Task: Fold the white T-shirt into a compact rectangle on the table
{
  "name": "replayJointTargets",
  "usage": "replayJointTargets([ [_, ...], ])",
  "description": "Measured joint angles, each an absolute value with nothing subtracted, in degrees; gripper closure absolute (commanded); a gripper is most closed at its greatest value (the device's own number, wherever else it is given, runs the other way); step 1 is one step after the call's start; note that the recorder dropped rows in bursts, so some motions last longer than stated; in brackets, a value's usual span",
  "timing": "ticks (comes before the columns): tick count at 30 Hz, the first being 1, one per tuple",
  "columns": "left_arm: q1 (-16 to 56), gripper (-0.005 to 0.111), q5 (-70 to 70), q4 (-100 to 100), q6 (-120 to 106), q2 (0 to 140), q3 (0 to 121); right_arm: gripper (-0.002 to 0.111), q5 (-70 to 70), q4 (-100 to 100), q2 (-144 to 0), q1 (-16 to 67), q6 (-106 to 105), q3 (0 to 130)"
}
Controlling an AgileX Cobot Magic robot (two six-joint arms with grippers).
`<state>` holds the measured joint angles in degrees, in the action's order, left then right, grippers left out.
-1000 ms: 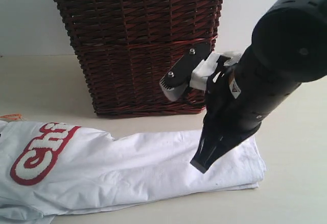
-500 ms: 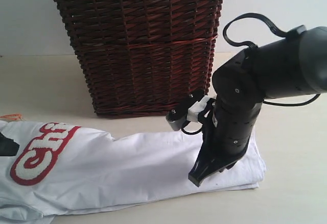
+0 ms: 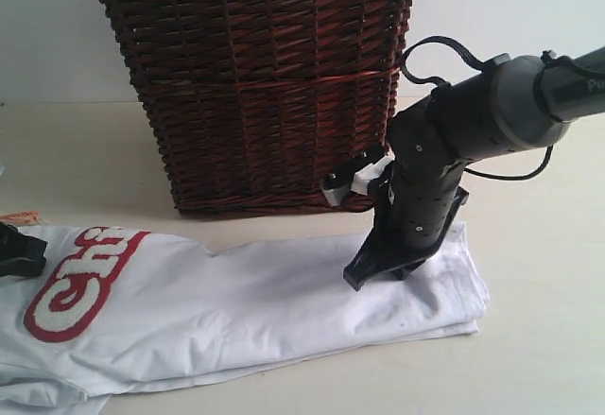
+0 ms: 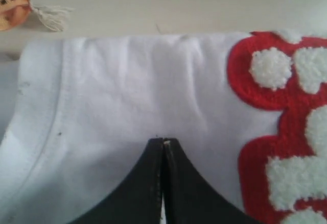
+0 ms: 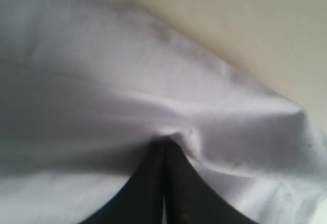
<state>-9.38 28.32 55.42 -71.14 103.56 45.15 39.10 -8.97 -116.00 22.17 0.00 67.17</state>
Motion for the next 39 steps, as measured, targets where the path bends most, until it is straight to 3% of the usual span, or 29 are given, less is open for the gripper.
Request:
replayJointTargets([
  [11,-10.93,0.107,15.08,55.52,-71.27,103.73,47.26,0.108,42.74,-10.27,-117.17,17.69,0.0,74.13],
  [15,-11.34,0.105,21.98,57.84,-70.3,100.6,49.55,0.108,46.04,-9.88,-113.4,17.69,0.0,74.68],
  [18,-11.22,0.103,34.93,62.48,-72.78,96.27,50.65,0.108,46.54,-9.22,-107.33,17.59,0.0,74.68],
  [23,-5.28,0.104,48.41,58.91,-74.19,94.29,50.69,0.108,45.42,3.44,-101.18,17.59,-8.58,75.43],
  [30,1.84,0.104,34.63,52.7,-69.59,99.85,50.04,0.108,47.51,6.94,-111.52,17.59,-12.98,75.42],
  [39,-3.32,0.104,21.08,52.16,-68.68,109.38,50.04,0.108,46.07,-8.91,-121.26,17.23,-1.99,75.88],
])
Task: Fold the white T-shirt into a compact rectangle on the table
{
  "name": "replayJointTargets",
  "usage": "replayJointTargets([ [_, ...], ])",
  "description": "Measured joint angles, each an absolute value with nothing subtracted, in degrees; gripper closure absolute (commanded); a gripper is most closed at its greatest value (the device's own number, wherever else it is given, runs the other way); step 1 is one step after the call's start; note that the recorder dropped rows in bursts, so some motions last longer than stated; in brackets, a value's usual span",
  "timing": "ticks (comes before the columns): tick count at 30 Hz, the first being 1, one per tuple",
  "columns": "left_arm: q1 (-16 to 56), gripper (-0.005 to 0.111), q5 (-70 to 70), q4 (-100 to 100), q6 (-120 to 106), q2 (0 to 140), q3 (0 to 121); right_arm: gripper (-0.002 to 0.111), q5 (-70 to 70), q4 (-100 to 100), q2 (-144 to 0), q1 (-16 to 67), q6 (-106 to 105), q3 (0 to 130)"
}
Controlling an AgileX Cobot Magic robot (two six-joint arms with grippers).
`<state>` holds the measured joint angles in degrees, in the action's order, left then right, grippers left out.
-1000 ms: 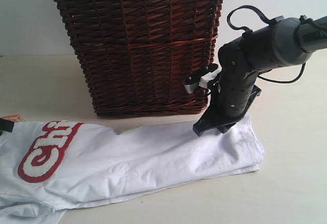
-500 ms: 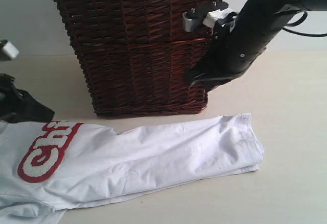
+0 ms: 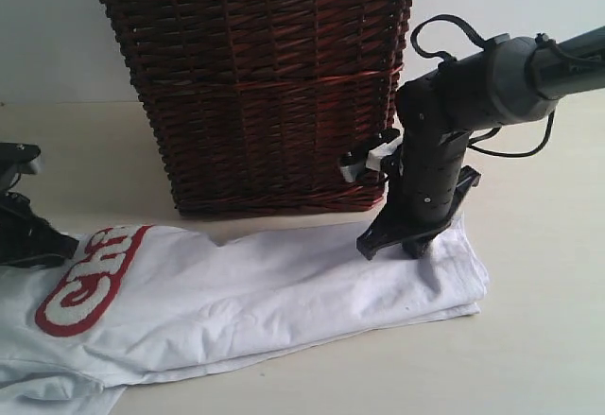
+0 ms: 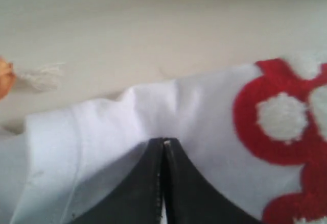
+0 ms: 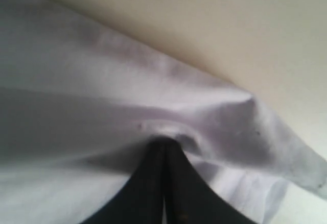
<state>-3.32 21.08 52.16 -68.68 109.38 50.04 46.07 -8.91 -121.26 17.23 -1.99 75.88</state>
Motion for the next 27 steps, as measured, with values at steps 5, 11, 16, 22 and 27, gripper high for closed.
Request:
replayJointTargets([
  [5,-8.1,0.104,19.6,52.95,-68.64,110.59,50.8,0.108,46.48,-8.14,-121.81,14.54,-1.04,76.3],
  [11,-15.9,0.104,20.01,52.92,-68.54,111.11,52.5,0.108,47.03,-7.62,-121.38,9.47,0.0,76.3],
  [16,-19.64,0.104,22.2,52.92,-68.42,111.36,52.69,0.108,47.63,-7.46,-121.23,7.86,0.0,76.3],
  [22,-20.11,0.104,29.3,53.4,-68.52,108.52,55.19,0.108,47.88,-5.93,-120.68,7.35,-2.41,76.06],
  [27,-19.59,0.107,42.76,54.1,-68.52,98.79,57.16,0.108,48.87,-5.81,-118.96,7.14,-2.83,75.64],
])
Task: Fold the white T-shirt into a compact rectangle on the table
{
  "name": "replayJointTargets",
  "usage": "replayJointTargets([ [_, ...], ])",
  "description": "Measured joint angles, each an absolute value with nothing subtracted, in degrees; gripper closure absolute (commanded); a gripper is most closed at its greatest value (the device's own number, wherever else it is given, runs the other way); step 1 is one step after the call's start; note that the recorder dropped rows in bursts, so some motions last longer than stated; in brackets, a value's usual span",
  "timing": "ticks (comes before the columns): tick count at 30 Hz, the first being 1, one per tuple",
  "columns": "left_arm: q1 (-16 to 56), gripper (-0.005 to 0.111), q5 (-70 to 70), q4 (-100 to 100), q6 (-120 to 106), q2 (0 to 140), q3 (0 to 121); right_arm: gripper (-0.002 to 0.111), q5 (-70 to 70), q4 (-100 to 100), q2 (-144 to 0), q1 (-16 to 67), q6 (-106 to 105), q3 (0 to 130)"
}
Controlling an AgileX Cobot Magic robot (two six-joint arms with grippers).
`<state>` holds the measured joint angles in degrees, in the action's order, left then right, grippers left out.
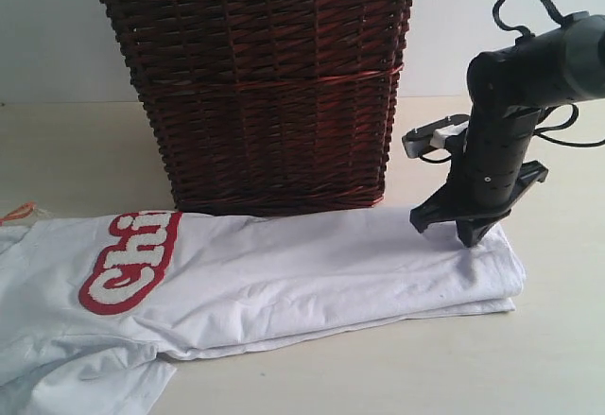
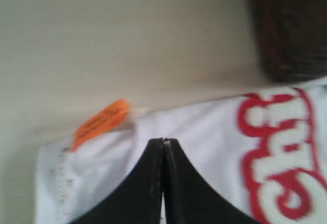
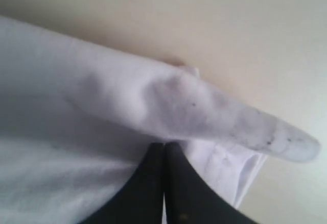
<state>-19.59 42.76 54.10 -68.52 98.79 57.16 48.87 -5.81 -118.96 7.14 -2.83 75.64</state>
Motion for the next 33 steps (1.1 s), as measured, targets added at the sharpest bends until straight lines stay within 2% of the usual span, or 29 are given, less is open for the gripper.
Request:
replayJointTargets([
  [4,-16.53,0.107,54.05,52.68,-66.42,90.1,55.3,0.108,49.08,-5.68,-117.14,7.14,-2.98,75.64],
  [7,-10.79,0.107,57.78,48.38,-63.35,83.89,50.85,0.108,48.88,-4.75,-116.21,7.14,-3.15,75.64],
  [12,5.54,0.105,58.31,38.87,-56.37,76.17,40.98,0.108,48.63,-2.88,-115.36,7.14,-3.8,75.64],
  [15,13.14,0.089,58.31,32.93,-50.96,74.12,37.36,0.108,48.54,-1.06,-114.98,7.14,-5.14,75.64],
  [17,17.13,0.07,58.34,30.3,-48.99,73.86,35.88,0.108,48.54,0.32,-114.86,7.14,-5.64,75.64],
  [18,18.45,0.053,58.34,29.42,-48.72,73.77,35.4,0.108,48.54,0.76,-114.86,7.14,-5.81,75.64],
  [19,21.08,0.05,56.48,28.36,-48.05,73.73,34.32,0.108,48.54,1.01,-114.86,7.14,-6.47,75.64],
  [24,23.43,0.049,39.57,22.96,-43.99,77.37,31.13,0.108,49.43,1.36,-114.73,7.14,-6.89,75.64],
  [31,23.43,0.049,37.05,20.39,-41.36,86.74,30.82,0.108,49.66,1.58,-114.73,7.14,-6.89,75.64],
  [33,23.43,0.053,34.14,20.2,-41.36,89.11,30.82,0.108,49.66,1.58,-114.73,7.14,-6.89,75.64],
])
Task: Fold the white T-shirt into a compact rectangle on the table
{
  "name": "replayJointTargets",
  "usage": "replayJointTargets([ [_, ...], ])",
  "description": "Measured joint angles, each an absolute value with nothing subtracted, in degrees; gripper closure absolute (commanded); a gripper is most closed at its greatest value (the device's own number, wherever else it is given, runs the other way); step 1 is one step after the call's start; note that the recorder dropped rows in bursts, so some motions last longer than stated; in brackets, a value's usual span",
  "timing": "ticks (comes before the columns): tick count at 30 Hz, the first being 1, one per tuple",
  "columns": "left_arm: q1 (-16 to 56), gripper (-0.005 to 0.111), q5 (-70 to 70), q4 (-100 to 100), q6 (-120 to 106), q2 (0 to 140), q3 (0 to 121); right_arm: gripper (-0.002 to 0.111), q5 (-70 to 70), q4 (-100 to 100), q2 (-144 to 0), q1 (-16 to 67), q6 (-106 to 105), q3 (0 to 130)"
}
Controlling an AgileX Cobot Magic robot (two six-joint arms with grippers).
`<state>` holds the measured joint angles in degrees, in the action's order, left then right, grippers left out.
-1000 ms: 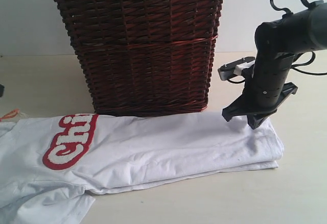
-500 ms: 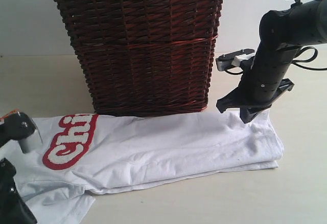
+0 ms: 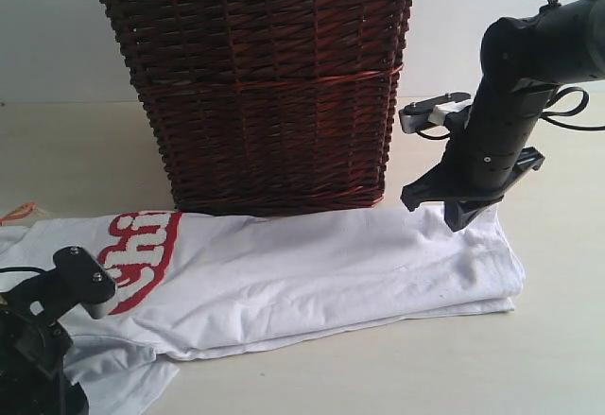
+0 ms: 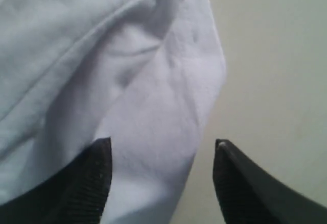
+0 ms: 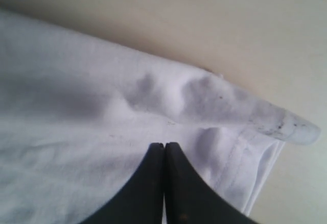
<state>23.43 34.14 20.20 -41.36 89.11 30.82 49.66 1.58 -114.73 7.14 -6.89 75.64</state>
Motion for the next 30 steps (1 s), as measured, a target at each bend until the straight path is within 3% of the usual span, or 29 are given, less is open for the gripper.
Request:
replayJointTargets([
  [3,23.43,0.096,33.73,19.97,-41.3,91.89,30.82,0.108,49.66,1.58,-114.73,7.14,-6.89,75.64],
  [5,23.43,0.106,35.14,19.97,-41.16,92.13,30.82,0.108,49.66,1.58,-114.73,7.14,-6.89,75.64],
  [18,23.43,0.107,52.28,24.02,-47.31,84.48,31.39,0.108,49.66,1.58,-114.73,7.14,-7.0,75.64],
  [30,22.55,0.106,49.89,7.58,-49.58,76.9,43.52,0.108,49.66,1.58,-114.73,7.14,-7.0,75.64],
])
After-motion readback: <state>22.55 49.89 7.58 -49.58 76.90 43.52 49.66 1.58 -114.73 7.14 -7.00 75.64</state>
